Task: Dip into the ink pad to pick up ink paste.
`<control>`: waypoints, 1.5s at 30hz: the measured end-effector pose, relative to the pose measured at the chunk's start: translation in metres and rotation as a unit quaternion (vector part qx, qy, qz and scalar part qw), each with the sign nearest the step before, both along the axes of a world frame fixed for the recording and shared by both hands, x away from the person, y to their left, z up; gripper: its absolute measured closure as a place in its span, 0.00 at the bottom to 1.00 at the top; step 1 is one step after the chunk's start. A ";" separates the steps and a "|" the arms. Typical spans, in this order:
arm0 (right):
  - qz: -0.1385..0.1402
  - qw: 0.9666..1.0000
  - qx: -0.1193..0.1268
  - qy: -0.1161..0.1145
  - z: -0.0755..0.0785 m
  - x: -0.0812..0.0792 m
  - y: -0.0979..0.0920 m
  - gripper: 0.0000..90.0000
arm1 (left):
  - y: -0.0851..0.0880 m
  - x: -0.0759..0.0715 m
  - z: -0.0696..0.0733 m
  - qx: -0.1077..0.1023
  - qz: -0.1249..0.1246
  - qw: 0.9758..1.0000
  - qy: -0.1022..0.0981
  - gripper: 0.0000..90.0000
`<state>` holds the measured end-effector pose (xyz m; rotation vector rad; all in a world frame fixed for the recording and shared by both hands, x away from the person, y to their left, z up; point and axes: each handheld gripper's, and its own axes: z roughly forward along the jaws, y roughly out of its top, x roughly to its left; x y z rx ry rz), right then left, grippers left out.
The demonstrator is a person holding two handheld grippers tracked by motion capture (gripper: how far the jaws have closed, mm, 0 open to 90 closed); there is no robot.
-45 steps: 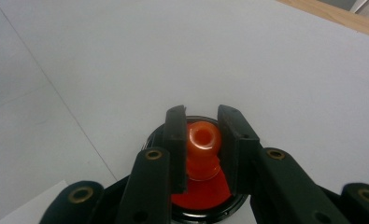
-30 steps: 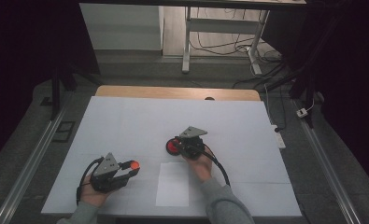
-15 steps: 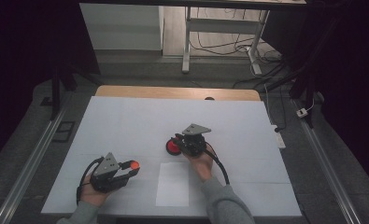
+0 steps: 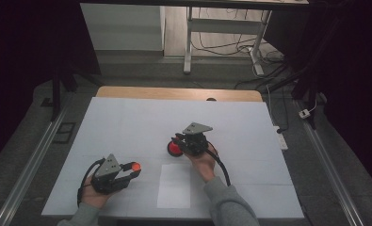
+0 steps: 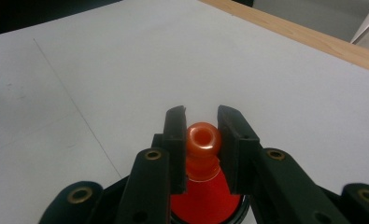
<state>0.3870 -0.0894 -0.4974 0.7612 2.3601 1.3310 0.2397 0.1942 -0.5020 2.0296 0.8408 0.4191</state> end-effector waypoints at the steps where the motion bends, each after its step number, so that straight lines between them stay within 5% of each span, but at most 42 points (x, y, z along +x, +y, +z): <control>1: 0.003 1.000 -0.002 0.001 0.000 0.000 0.001 0.81 | 0.000 0.000 0.000 0.000 0.000 1.000 0.000 0.71; 26: -0.008 0.998 -0.064 0.025 -0.014 0.006 0.006 0.81 | 0.002 0.000 0.000 -0.003 0.004 1.000 0.000 0.72; 30: -0.009 0.998 -0.043 0.042 -0.018 0.010 0.001 0.81 | 0.002 0.000 0.000 -0.003 0.004 1.000 0.001 0.72; 45: -0.015 0.999 -0.034 0.025 -0.023 0.005 0.000 0.81 | 0.002 0.000 0.001 -0.002 0.008 1.000 -0.002 0.72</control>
